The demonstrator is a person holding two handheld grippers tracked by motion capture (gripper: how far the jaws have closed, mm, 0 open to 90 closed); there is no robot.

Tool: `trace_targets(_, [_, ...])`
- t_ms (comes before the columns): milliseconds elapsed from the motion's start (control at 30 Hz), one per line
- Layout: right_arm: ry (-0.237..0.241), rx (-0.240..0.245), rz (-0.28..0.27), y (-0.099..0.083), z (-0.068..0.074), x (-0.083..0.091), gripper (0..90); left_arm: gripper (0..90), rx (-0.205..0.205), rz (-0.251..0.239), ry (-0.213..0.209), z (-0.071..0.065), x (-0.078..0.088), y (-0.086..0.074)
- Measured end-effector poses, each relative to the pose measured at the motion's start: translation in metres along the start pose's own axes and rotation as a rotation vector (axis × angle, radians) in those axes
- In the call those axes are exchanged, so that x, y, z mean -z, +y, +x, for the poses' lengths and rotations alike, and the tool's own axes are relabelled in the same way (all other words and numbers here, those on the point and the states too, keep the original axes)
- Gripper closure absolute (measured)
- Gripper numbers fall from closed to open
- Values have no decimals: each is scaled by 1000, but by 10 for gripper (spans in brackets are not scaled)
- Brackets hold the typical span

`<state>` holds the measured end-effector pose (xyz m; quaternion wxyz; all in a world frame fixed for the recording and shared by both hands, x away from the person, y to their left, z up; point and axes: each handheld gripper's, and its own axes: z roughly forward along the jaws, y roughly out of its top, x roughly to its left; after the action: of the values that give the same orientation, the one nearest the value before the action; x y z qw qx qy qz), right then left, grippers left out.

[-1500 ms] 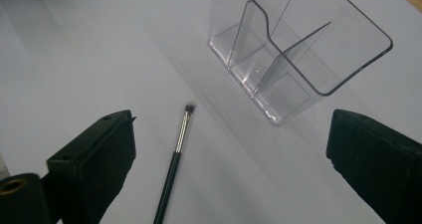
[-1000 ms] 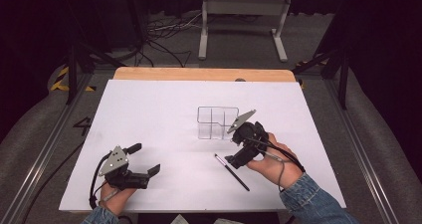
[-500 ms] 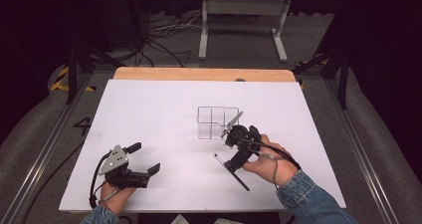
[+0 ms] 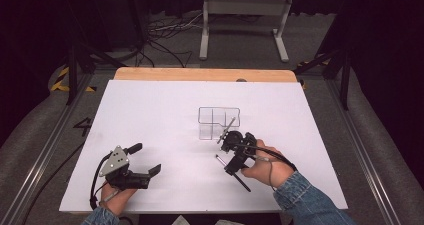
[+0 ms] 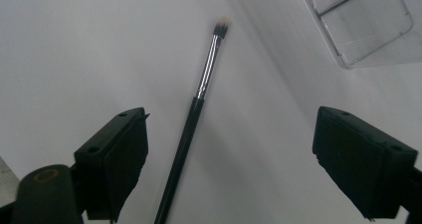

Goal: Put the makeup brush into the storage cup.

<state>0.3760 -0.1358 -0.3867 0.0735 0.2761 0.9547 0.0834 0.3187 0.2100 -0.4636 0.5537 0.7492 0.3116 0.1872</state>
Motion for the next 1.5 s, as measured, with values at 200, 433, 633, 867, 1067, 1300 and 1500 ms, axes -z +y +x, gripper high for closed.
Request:
trace_targets(200, [0,1,27,-2,1,-7,202,25,-4,-12,0,0,0,0])
trace_targets(433, [0,3,51,-2,4,-15,238,46,24,-47,-23,4,4,1])
trace_targets(633, [7,-2,69,-1,3,-20,291,46,22,-45,-18,3,5,1])
trace_targets(867, [40,-4,105,1,1,-26,369,54,9,-38,-28,2,4,1])
trace_targets(1067, [35,-2,119,2,1,-28,412,57,23,-40,-43,1,4,1])
trace_targets(1300, [29,-5,119,3,2,-30,467,58,33,-42,-59,2,4,1])
trace_targets(1500, [35,-2,133,4,2,-35,549,65,28,-41,-66,2,3,1])
